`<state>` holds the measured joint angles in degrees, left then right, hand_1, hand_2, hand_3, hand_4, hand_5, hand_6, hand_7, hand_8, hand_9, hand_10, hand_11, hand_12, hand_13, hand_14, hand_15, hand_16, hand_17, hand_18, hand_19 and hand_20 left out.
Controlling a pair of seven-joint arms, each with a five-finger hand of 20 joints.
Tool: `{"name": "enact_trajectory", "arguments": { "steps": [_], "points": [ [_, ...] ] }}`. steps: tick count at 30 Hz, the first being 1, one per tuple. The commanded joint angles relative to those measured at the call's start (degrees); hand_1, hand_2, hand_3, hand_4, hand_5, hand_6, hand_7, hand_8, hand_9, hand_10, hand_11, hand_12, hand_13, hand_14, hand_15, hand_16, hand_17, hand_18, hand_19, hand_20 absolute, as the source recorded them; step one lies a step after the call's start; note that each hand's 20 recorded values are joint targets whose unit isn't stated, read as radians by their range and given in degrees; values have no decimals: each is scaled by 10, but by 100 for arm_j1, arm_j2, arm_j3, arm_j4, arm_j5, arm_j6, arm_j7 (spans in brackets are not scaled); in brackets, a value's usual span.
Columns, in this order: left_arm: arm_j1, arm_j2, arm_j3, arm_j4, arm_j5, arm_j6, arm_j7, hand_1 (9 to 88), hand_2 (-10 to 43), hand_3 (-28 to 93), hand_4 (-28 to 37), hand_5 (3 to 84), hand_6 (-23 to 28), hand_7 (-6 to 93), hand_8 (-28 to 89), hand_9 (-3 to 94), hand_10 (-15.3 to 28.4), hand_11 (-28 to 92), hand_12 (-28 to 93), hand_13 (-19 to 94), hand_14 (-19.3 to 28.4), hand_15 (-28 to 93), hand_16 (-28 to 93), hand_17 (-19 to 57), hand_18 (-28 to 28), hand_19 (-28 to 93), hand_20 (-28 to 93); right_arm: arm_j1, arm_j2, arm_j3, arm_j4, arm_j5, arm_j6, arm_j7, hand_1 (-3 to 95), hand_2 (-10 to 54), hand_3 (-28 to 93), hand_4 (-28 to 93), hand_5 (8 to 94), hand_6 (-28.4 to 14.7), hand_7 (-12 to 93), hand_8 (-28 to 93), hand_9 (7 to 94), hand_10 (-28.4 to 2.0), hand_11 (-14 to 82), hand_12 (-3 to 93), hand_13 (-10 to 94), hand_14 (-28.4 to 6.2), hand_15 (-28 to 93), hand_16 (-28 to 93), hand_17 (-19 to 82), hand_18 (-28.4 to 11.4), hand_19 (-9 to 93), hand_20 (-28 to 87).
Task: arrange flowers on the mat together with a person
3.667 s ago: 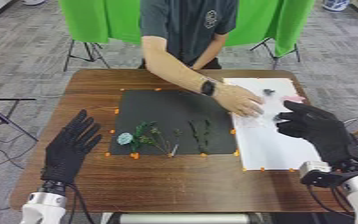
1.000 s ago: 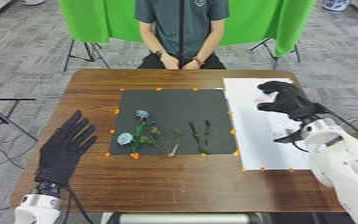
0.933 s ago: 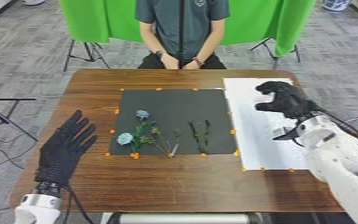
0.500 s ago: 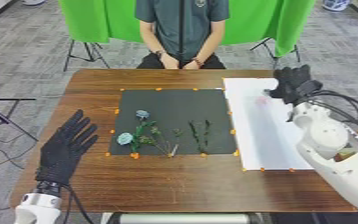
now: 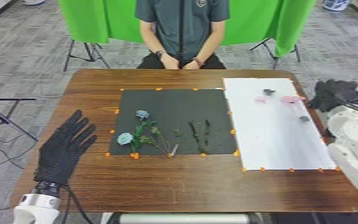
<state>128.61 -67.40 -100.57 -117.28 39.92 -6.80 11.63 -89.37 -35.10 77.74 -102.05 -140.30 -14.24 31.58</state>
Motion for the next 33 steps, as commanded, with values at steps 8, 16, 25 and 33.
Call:
{"name": "enact_trajectory", "arguments": {
  "steps": [8,16,25,33],
  "points": [
    [10,-24,0,40,-17,1,-80,250,-35,700,-282,289,32,125,-71,218,104,145,151,191,130,145,43,-120,205,379,93,-208,-50,-174,321,-24,415,-185,310,-95,832,-283,476,-43,305,-147,505,-110,338,229,569,-101,726,188,259,-199,784,377],
    [-8,-28,9,53,-13,30,-100,250,-37,702,-282,289,33,127,-72,220,105,145,149,191,130,145,43,-120,205,379,93,-71,-185,-343,670,-46,728,-235,353,-95,835,-281,498,-26,324,-157,547,-103,347,223,615,-90,700,186,277,-195,793,380],
    [14,-43,-11,39,-7,39,-111,250,-36,702,-282,290,32,128,-72,221,105,144,149,190,129,142,45,-119,204,379,92,-69,-246,-389,906,-154,1027,-506,399,-95,840,-282,523,-7,342,-168,582,-98,344,219,656,-76,682,191,296,-191,806,376],
    [2,-47,0,45,-16,35,-100,251,-36,702,-281,290,32,128,-73,222,104,144,149,189,129,143,46,-119,204,379,93,87,-329,-543,1044,-124,973,-608,404,-95,839,-283,528,0,354,-178,597,-96,341,227,667,-73,675,204,301,-190,813,374]
  ]
}}
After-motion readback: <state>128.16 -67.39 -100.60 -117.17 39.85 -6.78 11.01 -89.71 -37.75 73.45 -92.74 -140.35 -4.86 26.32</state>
